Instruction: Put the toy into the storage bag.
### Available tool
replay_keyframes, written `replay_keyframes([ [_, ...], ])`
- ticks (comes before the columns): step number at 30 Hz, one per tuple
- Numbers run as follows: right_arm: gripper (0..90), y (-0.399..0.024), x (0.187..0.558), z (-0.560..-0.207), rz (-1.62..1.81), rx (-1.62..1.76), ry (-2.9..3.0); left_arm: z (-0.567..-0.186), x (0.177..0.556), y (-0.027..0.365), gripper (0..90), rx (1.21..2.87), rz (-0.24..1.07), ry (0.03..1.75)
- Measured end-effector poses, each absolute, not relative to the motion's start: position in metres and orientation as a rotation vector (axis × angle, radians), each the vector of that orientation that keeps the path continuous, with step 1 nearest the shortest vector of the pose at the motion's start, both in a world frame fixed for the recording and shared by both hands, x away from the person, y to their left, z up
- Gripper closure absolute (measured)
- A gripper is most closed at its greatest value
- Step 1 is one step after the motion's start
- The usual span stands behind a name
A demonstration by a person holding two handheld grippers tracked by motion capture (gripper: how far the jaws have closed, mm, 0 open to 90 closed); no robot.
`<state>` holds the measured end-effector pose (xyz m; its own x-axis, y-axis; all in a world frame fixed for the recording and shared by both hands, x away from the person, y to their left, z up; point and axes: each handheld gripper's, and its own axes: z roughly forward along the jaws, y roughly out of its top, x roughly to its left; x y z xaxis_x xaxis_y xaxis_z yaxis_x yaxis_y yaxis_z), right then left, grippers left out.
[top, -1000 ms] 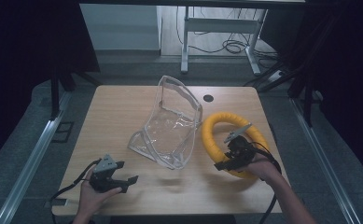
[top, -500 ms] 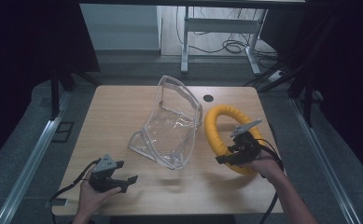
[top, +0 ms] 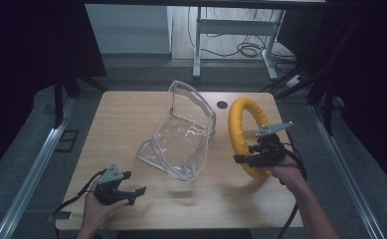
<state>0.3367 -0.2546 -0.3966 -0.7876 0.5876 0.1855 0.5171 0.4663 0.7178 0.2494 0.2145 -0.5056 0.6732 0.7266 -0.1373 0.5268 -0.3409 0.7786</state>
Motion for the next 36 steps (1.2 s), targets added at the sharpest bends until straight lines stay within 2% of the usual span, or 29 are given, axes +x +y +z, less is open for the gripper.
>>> replay_keyframes([
  [10,51.7,-0.257,0.337,-0.381,1.377,0.991,2.469,-0.505,0.250,0.215,17.3,2.029,0.300,0.964],
  [36,51.5,-0.245,0.337,-0.374,1.626,0.967,2.270,-0.506,0.250,0.215,17.3,2.040,0.303,0.963],
])
